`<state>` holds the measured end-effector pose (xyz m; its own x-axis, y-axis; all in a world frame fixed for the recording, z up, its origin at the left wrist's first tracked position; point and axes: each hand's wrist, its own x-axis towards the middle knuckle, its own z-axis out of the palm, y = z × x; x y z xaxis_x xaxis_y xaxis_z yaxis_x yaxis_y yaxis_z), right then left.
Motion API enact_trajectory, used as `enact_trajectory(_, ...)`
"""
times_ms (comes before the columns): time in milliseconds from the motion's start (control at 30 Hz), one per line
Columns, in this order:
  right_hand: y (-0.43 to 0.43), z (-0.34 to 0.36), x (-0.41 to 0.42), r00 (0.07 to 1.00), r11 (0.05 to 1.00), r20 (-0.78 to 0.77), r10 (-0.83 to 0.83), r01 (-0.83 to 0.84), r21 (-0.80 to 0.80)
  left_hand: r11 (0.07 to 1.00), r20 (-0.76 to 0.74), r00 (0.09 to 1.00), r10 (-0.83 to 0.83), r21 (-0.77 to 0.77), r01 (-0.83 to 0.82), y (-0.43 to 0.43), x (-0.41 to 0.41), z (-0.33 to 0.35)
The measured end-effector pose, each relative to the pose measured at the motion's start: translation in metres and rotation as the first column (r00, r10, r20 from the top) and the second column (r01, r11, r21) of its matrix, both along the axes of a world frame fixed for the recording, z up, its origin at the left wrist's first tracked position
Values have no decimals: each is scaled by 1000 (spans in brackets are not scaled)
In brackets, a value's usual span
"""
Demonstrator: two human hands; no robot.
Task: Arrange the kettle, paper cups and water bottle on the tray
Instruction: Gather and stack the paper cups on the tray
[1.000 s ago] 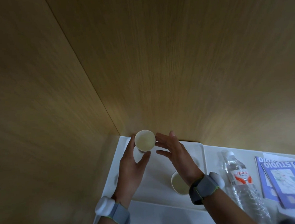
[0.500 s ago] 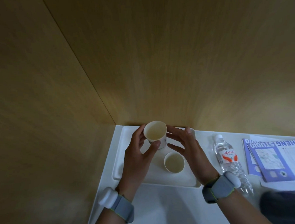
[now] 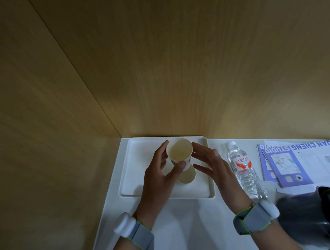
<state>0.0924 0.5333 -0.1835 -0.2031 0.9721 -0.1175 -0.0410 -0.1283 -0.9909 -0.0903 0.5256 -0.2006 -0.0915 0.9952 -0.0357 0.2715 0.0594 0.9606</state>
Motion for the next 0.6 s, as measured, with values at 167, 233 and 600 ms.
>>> enact_trajectory(167,-10,-7,6,1000,1000,-13,-19,18,-20,999,-29,999,-28,-30,28,-8,4,-8)
enact_trajectory(233,-12,-9,7,1000,1000,-6,-19,19,-23,999,-41,999,-29,-39,27,-9,5,-11)
enact_trajectory(600,-18,-28,10,998,999,53,-33,35,-38,996,-107,994,-26,-85,17,-12,6,-26)
